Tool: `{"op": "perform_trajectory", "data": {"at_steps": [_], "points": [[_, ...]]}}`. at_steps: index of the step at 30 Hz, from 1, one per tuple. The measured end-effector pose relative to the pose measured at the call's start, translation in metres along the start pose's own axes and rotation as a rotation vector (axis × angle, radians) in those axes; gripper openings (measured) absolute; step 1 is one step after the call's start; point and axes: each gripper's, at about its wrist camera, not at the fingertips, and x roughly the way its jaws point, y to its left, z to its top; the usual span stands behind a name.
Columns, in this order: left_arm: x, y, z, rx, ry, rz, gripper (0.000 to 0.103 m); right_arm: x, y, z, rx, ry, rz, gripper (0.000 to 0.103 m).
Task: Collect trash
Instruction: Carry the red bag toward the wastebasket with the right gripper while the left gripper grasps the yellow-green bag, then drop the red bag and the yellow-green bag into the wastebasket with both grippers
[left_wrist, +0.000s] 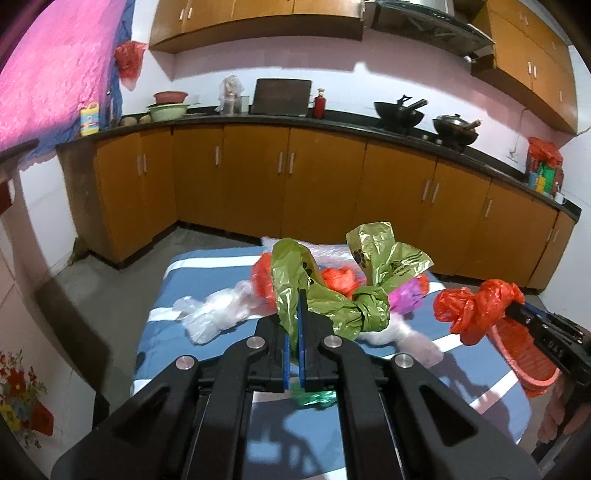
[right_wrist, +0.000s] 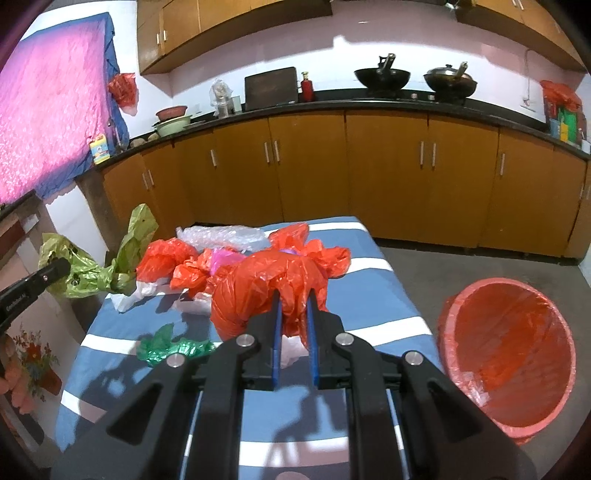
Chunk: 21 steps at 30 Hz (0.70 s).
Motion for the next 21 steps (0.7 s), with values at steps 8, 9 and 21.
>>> {"op": "perform_trajectory", "data": {"at_steps": [8,9,21], "points": [[0.006,-0.041,0.004,0.022,-0.009,-0.086,0.003,-0.015,-0.038,0.001,0.035,-0.024,-0.074,0.013],[0.008,-0.048,0.004,0.028,-0.008,-0.1,0.003,-0.018,-0.045,0.001,0.042,-0.027,-0.089,0.013],[0.027,-0.151,0.003,0.1,0.018,-0.279,0.003,-0.045,-0.136,-0.01,0.142,-0.052,-0.286,0.013]]}}
